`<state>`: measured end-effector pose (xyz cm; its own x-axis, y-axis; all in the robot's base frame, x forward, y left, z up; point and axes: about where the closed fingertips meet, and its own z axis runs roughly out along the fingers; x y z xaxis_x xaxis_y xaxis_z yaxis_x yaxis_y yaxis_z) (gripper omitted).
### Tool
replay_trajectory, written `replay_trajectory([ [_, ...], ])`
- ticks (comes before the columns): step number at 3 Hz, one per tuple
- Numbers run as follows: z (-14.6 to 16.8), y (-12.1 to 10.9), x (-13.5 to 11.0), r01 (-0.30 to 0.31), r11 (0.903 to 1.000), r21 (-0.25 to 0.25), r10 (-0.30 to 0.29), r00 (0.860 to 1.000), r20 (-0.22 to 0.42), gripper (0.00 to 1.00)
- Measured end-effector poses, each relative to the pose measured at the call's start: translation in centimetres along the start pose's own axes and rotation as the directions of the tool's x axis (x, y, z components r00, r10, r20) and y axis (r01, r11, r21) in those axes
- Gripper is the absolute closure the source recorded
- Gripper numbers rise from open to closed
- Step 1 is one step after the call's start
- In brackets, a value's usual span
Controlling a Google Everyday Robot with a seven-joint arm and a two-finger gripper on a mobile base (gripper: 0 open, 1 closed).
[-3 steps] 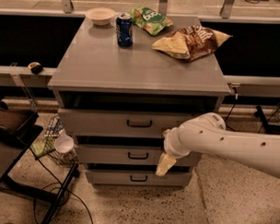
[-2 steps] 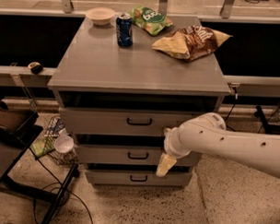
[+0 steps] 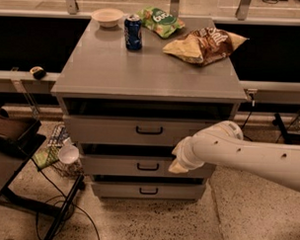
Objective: Close top drawer
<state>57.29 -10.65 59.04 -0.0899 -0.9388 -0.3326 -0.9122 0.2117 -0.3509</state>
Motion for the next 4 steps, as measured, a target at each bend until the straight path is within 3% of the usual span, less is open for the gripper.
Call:
replay_trajectory([
  [1, -3.9, 2.1, 0.2, 0.026, 0.9993, 0.027, -0.026, 1.0, 0.001, 0.73],
  [2, -11.5, 4.7, 0.1, 0.077, 0.9963, 0.037, -0.075, 0.996, -0.048, 0.96],
  [3, -20.9, 3.7, -1.1, 0.098, 0.9918, 0.083, -0.087, 0.988, -0.13, 1.0],
  [4, -30.4, 0.4, -2.6, 0.046, 0.9834, 0.176, -0.014, 0.983, -0.183, 1.0],
])
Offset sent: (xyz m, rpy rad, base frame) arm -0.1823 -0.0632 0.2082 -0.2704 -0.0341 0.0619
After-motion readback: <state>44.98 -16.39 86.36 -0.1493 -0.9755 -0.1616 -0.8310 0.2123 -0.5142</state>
